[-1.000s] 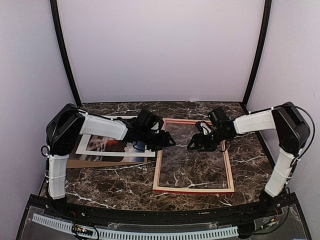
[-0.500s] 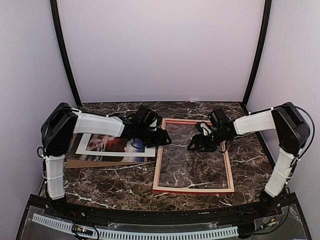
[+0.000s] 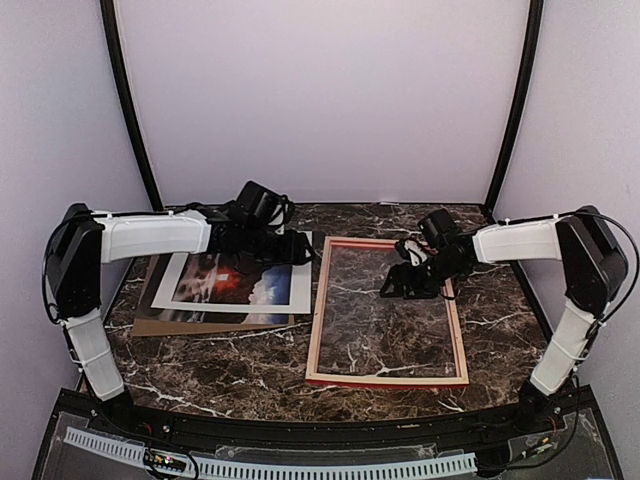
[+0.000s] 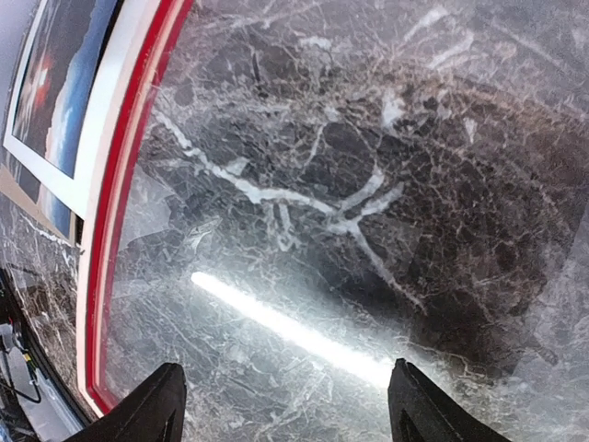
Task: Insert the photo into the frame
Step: Place the glass panel in the frame body, then move the frame body to the center of the board.
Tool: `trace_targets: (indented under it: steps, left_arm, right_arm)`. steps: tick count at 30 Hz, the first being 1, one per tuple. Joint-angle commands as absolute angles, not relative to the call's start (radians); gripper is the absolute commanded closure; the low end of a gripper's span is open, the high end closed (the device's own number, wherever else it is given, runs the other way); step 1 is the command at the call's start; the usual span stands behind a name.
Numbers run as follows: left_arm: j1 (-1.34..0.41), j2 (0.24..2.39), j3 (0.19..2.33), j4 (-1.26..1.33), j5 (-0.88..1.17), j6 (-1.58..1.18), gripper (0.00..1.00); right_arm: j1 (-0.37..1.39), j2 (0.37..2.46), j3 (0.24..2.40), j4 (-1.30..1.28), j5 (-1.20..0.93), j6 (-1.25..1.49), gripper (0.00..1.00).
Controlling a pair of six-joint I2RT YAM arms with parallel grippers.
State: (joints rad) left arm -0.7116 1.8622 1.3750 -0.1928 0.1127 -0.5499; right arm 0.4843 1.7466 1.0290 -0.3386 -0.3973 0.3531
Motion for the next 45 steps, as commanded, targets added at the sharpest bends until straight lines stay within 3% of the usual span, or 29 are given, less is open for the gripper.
trace_targets:
  steps: [1,11,27,45]
  left_arm:
    - [-0.632,1.708,1.285,-0.281,0.079,-0.483,0.32]
    - [-0.313,1.525,1.132,-0.309,0.252,-0.450,0.02]
    - [-0.080,1.524,1.141,-0.351,0.340,-0.417,0.01]
    - [-0.029,1.603,1.212,-0.410,0.246,-0.348,0.03]
  right_arm:
    - [0.492,1.686,1.091,-0.372,-0.345,0.350,0.23]
    - [0.669,1.835,1.339,-0.334,-0.329,0.415,0.23]
    - [0.968,2.209,1.757,-0.422,-0.328,0.460,0.24]
    - [1.003,2.160,1.575,-0.559,-0.148,0.481,0.25]
